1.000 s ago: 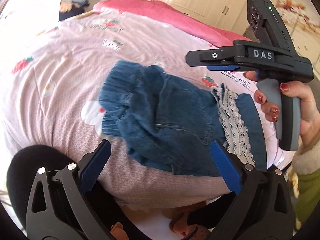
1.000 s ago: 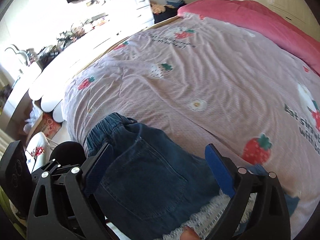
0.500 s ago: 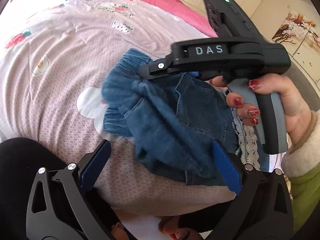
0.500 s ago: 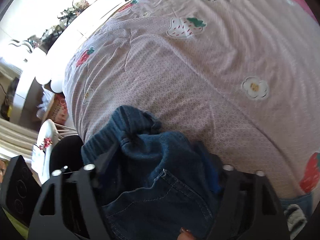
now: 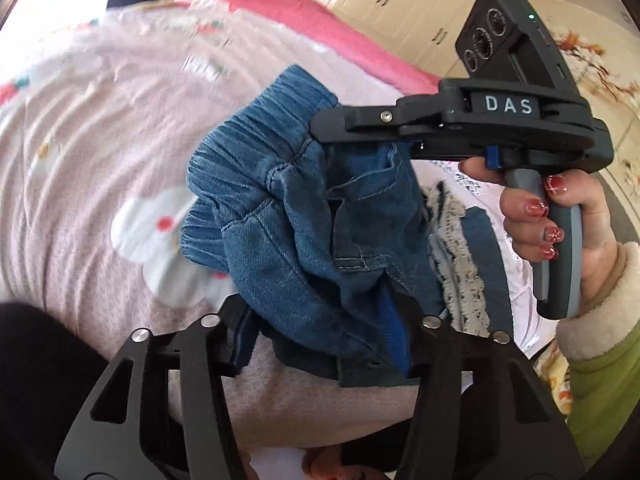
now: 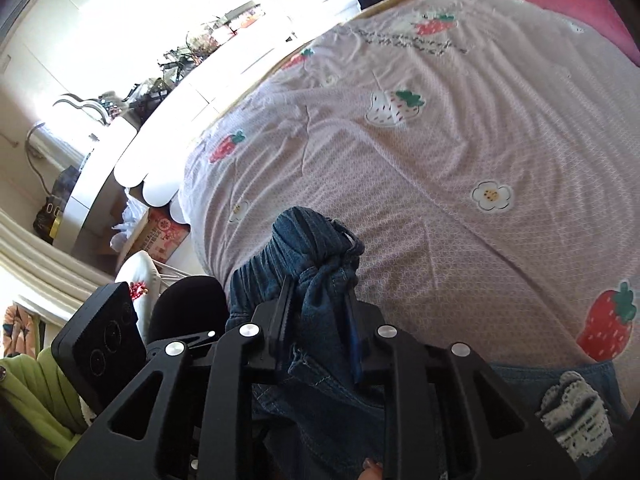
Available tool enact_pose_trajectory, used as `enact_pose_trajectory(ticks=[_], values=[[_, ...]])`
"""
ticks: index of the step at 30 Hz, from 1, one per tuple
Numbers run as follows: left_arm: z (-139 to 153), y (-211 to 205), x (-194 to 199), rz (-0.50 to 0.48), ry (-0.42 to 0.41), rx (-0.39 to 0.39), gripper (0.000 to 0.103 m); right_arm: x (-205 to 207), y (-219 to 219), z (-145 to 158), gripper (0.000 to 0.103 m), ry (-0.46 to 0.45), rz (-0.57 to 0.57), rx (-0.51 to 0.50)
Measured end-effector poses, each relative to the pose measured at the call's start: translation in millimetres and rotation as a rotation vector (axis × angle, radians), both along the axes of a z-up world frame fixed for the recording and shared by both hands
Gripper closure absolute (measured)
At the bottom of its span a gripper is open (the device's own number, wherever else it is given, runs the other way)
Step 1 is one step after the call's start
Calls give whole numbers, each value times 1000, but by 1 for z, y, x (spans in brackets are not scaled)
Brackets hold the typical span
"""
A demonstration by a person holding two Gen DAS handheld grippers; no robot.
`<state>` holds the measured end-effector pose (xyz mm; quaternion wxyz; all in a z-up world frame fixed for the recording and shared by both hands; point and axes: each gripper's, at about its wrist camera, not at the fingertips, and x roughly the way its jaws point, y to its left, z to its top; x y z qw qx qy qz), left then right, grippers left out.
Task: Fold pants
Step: 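Grasp the elastic waistband with the right gripper and lift it, then fold the waistband over the legs with the right gripper and release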
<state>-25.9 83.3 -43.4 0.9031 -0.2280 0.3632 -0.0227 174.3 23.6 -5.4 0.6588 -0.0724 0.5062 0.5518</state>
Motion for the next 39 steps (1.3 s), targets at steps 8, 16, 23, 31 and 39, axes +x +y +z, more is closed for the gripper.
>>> enact_pose_trajectory(ticks=[8, 16, 23, 31, 39], values=[[31, -36, 3, -58, -78, 87, 65, 5, -51, 25, 82, -32, -56, 76], [45, -90, 24, -161, -92, 137, 65, 13, -122, 29, 82, -35, -147, 122], [44, -123, 36, -221, -84, 206, 65, 16, -165, 20, 82, -23, -198, 149], [38, -141, 51, -278, -75, 254, 64, 21, -204, 1, 82, 11, -255, 157], [33, -157, 61, -324, -75, 271, 64, 30, -236, -6, 69, 38, -351, 142]])
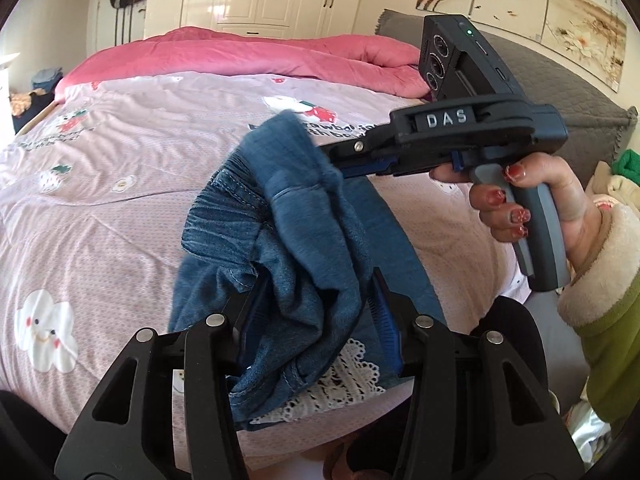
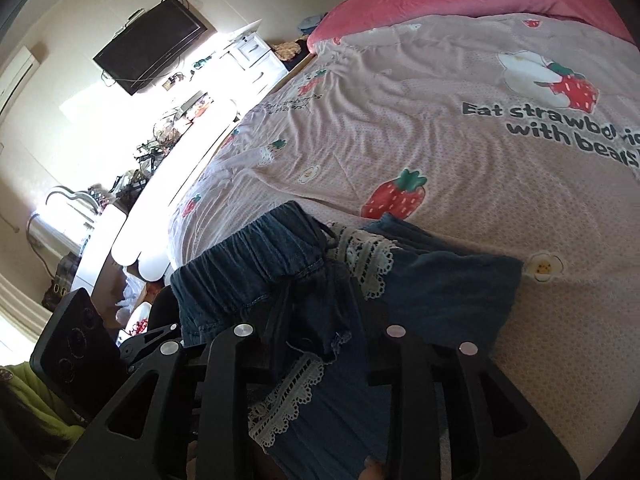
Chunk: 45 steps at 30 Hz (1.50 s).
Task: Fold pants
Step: 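Fold the waistband over the legs with the right gripper and release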
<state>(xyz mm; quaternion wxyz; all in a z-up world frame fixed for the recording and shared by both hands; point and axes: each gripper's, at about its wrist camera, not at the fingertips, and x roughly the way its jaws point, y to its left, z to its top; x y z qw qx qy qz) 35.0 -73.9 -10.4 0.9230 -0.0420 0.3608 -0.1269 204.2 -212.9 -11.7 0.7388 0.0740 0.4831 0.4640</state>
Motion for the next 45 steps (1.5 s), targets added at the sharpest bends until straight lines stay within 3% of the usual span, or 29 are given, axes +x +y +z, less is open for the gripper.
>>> enact_pose_trajectory(ticks=[3, 10, 15, 19, 23, 25, 27, 32, 34, 36, 39, 41, 45], values=[[-4, -2, -2, -20, 9, -10, 59, 4, -17, 4, 53, 14, -49, 24], [-15, -23, -1, -143, 42, -36, 41, -2, -41, 26, 40, -29, -118, 37], [-12, -26, -26, -252, 51, -76, 31, -11, -35, 33, 33, -66, -103, -25], [0, 9, -37, -177, 34, -110, 29, -21, -23, 34, 30, -101, -60, -78], [-1, 42, -40, -56, 32, -68, 28, -22, 0, 30, 27, -124, -22, -150], [-6, 53, -39, -37, 55, -58, 28, -16, 14, 26, 27, -102, -13, -172], [-11, 55, -39, -59, 78, -62, 43, -9, 30, 21, 27, -75, 2, -186], [-9, 32, -49, -150, 52, -16, 65, 3, 69, 3, 27, -17, 36, -257], [-8, 22, -51, -180, 28, 13, 68, 6, 84, -9, 36, -10, 52, -318], [-11, 14, -49, -207, 17, 34, 77, 6, 93, -21, 64, -3, 71, -362], [-21, 6, -47, -235, 50, 49, 95, 3, 98, -24, 87, -51, 71, -380], [-25, 4, -48, -251, 62, 46, 100, 2, 99, -16, 100, -79, 71, -354], [-30, -1, -49, -266, 73, 46, 100, 2, 108, -1, 100, -161, 84, -345]])
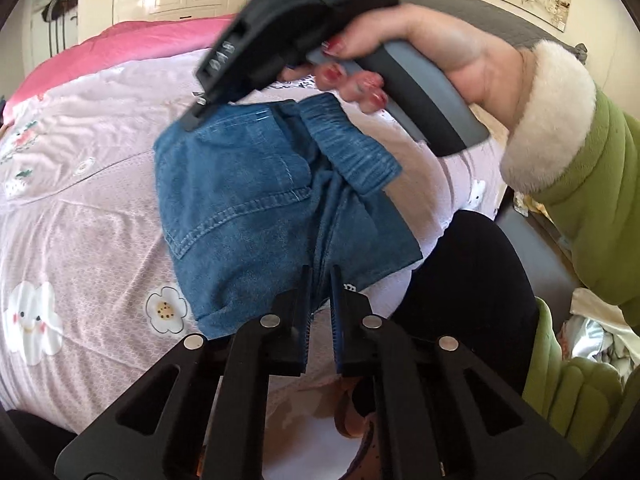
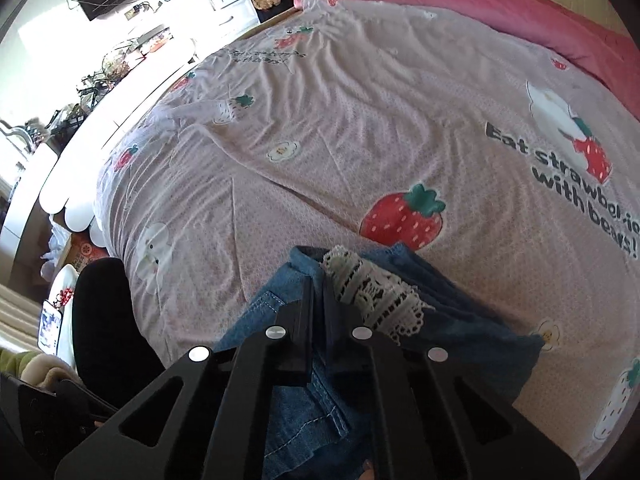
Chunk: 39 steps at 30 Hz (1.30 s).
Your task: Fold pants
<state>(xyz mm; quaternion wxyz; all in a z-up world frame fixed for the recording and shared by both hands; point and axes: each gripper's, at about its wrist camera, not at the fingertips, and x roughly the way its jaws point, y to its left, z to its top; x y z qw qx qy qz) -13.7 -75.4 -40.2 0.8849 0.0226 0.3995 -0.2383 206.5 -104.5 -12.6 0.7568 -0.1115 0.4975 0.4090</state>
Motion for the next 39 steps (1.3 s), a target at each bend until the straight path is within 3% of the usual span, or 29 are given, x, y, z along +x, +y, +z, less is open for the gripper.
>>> enact_pose_trajectory(ticks=[5, 13, 16, 20, 25, 33, 39], values=[[-3, -10, -1, -2, -2, 19, 100, 10, 15, -13, 101, -34, -7, -52], [-9, -8, 3, 11, 19, 13, 100, 12, 12, -20, 101, -18, -24, -43], [-10, -6, 4, 15, 32, 4, 100, 3, -4, 4, 93, -26, -33, 34], [-10, -5, 5, 15, 34, 0, 100, -25, -26, 36, 70, -114, -10, 78], [-8, -2, 4, 21, 32, -2, 100, -69, -56, 45, 70, -158, 42, 94], [-8, -1, 4, 29, 37, -1, 100, -110, -94, 10, 70, -235, 43, -40], [-9, -2, 5, 31, 50, -8, 100, -109, -112, -15, 70, -191, -10, -49]])
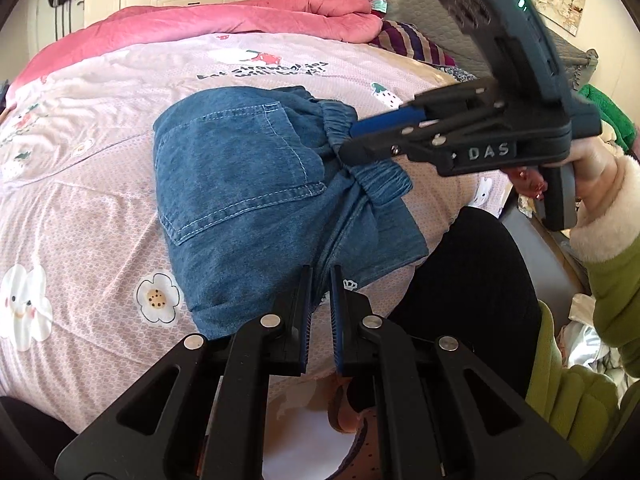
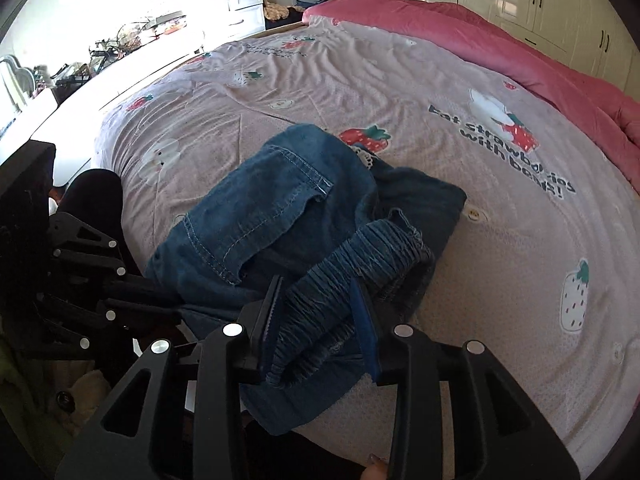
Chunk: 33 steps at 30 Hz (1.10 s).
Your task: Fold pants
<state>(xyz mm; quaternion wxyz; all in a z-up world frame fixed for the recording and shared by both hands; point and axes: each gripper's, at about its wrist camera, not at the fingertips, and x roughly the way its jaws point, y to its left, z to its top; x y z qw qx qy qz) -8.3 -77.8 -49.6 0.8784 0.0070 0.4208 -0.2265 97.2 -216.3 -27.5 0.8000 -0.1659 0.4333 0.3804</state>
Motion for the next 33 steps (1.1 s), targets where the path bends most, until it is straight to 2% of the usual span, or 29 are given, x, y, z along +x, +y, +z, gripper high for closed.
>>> enact_pose_trajectory(ticks=[9, 16, 21, 23, 26, 33], values=[[-1, 0, 2, 3, 6, -3, 100, 3, 0, -14, 69, 6, -35, 45], [0, 0, 1, 8, 5, -7, 100, 2, 0, -8, 68, 10, -48, 64], [5, 3, -2, 10, -8, -15, 99, -5, -9, 11, 57, 22, -53, 145], [9, 6, -4, 10, -15, -23, 94, -9, -12, 16, 56, 18, -55, 165], [15, 10, -6, 21, -18, -38, 82, -15, -18, 24, 52, 1, -68, 183], [34, 28, -2, 82, -59, -53, 66, -34, -39, 29, 46, -14, -108, 215]])
